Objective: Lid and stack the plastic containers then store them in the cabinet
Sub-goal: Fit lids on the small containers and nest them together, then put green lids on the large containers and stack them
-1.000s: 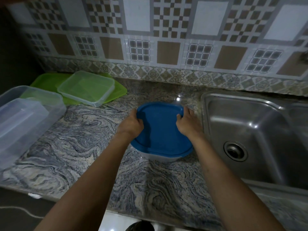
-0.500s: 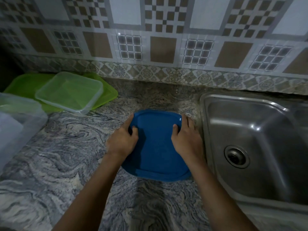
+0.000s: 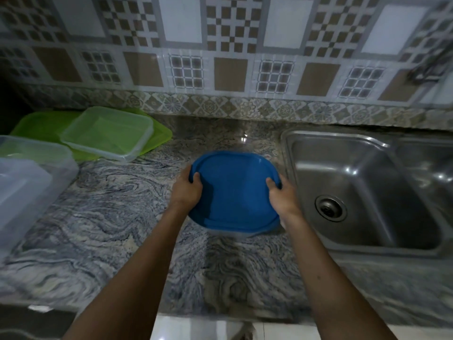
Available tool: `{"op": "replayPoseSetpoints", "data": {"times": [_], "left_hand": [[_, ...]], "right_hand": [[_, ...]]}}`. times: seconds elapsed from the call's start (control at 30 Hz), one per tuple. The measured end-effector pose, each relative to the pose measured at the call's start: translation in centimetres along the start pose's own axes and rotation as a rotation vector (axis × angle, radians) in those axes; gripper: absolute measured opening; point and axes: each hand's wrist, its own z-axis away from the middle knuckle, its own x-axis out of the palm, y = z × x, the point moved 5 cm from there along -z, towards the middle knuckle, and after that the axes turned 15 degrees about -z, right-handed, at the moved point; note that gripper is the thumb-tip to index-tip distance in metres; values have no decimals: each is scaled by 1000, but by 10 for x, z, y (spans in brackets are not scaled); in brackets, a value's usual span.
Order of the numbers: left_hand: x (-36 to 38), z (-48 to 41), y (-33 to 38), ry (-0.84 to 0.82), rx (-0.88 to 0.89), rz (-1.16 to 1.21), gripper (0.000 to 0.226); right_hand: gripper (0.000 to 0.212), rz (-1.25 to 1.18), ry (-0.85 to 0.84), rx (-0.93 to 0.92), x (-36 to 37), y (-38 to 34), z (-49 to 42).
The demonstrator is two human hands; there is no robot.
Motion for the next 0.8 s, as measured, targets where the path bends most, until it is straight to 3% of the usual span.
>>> {"op": "replayPoseSetpoints", "data": {"times": [0.3, 0.5, 0.67, 0.8], "left_hand": [[11, 70, -9, -122, 157, 184, 43], [36, 100, -16, -154, 173, 108, 45], [34, 118, -12, -105, 149, 69, 48], [19, 129, -19, -161, 120, 103, 49]], "right_hand": [[32, -31, 52, -63, -50, -2, 79], [31, 4, 119, -35, -84, 26, 113], [36, 116, 113, -111, -87, 23, 118], [48, 326, 102, -195, -75, 7, 123]]}}
